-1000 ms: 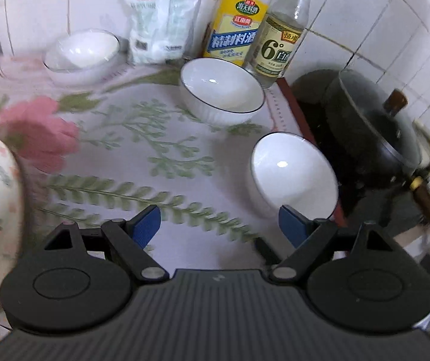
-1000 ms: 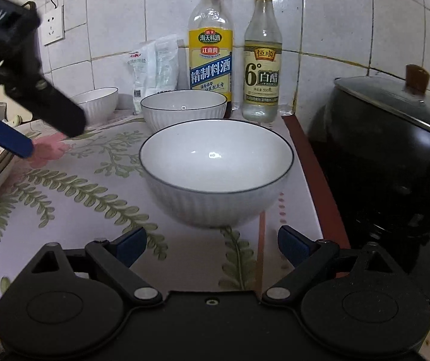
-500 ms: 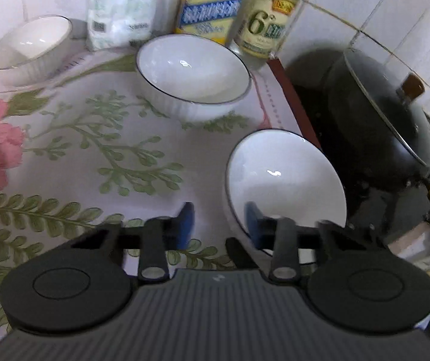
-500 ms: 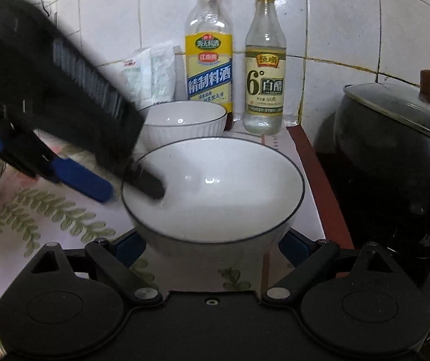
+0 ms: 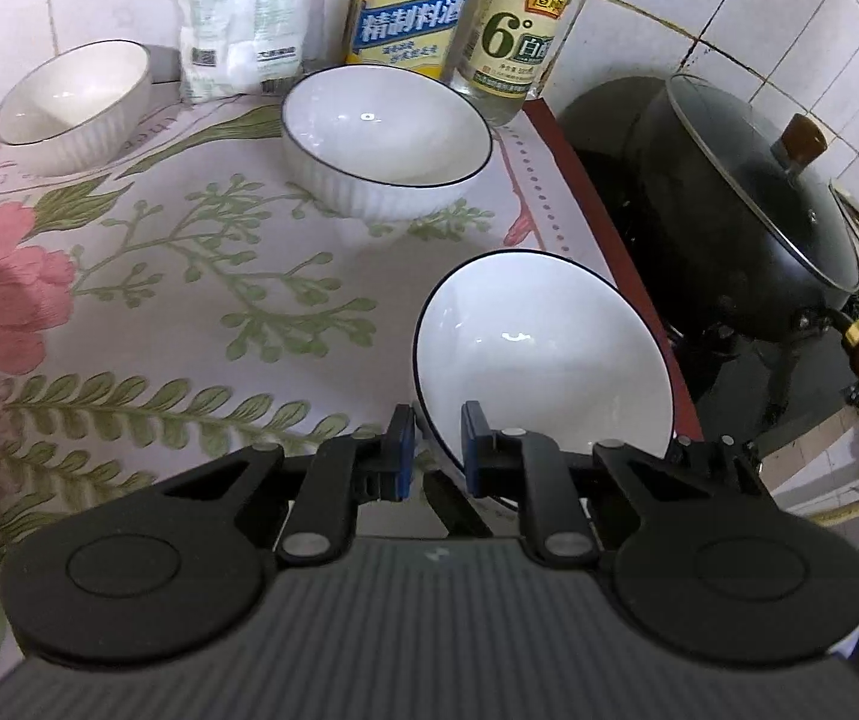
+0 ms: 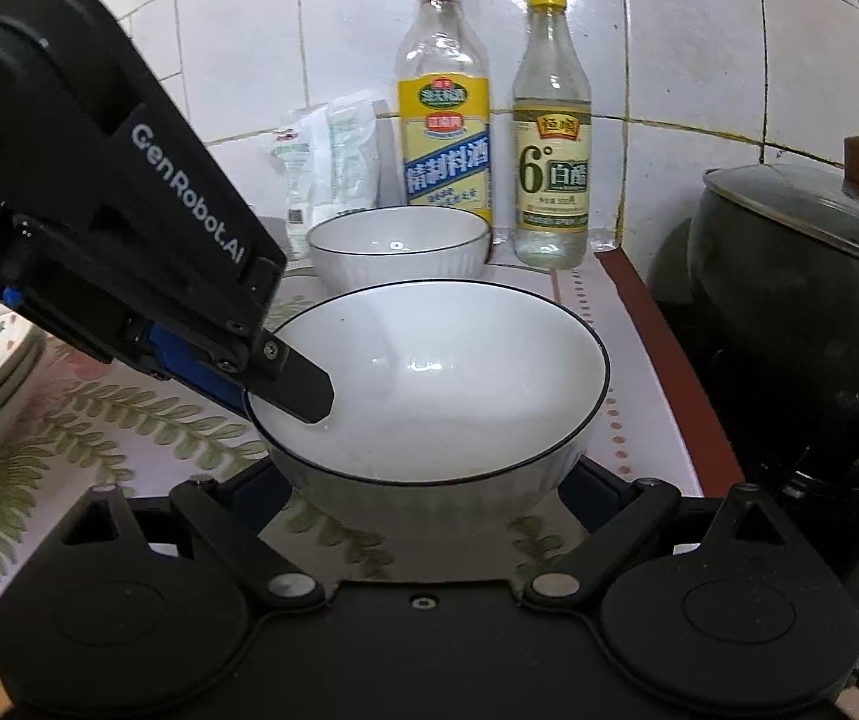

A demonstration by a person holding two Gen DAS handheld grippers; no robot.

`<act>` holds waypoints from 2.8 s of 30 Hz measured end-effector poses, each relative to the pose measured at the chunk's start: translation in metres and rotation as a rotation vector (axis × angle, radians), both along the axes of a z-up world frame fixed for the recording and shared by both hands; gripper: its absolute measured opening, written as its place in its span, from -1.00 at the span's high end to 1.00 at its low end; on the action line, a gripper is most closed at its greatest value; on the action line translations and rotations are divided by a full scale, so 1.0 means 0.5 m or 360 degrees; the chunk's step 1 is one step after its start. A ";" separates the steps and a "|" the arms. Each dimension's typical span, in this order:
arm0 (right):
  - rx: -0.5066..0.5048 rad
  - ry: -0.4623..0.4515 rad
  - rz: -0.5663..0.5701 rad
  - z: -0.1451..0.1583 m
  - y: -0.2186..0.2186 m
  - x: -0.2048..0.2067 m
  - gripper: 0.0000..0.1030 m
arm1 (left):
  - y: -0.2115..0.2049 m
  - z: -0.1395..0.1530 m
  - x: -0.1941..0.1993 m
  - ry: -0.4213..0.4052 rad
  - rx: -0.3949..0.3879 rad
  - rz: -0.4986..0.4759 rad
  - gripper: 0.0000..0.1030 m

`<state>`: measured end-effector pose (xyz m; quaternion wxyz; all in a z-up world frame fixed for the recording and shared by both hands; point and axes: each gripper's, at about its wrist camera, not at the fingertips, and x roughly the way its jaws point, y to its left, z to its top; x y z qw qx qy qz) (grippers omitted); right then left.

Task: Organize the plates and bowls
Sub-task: 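Carry the white bowl beside the plate stack, lower it, open both grippers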

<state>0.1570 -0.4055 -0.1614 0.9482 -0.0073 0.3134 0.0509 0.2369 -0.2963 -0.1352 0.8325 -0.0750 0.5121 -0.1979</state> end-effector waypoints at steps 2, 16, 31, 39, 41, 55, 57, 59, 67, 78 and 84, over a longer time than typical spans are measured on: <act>0.0004 -0.0010 0.0006 0.009 0.015 -0.010 -0.89 | 0.014 0.012 -0.011 -0.0012 0.0009 0.0005 0.72; -0.0091 -0.0069 0.0166 0.073 0.141 -0.087 -0.89 | 0.117 0.091 -0.119 -0.0040 0.0155 0.0077 0.72; -0.0142 -0.0039 0.0312 0.082 0.221 -0.095 -0.90 | 0.225 0.077 -0.140 -0.0035 0.0124 0.0124 0.70; -0.0129 -0.0017 0.0369 0.040 0.233 -0.075 -0.90 | 0.244 0.024 -0.130 -0.0029 0.0139 0.0153 0.69; -0.0097 0.0010 0.0375 0.025 0.235 -0.066 -0.90 | 0.247 0.013 -0.127 -0.0025 0.0159 0.0163 0.69; -0.0001 0.0085 0.0326 -0.005 0.245 -0.030 -0.91 | 0.256 -0.014 -0.098 -0.0016 0.0172 0.0213 0.69; 0.0021 0.0088 0.0307 -0.007 0.244 -0.028 -0.92 | 0.253 -0.014 -0.099 -0.0016 0.0189 0.0208 0.69; 0.0008 0.0078 0.0314 -0.009 0.246 -0.032 -0.90 | 0.253 -0.017 -0.100 -0.0016 0.0198 0.0208 0.69; 0.0005 0.0178 0.0306 0.008 0.240 -0.094 -0.90 | 0.262 -0.006 -0.102 0.0032 0.0156 0.0218 0.60; 0.0169 0.0044 0.0074 0.124 0.134 -0.173 -0.90 | 0.259 0.075 -0.170 -0.0074 0.0249 0.0036 0.21; 0.0235 -0.0127 -0.0021 0.224 0.080 -0.190 -0.90 | 0.263 0.150 -0.190 -0.0160 0.0120 0.0016 0.20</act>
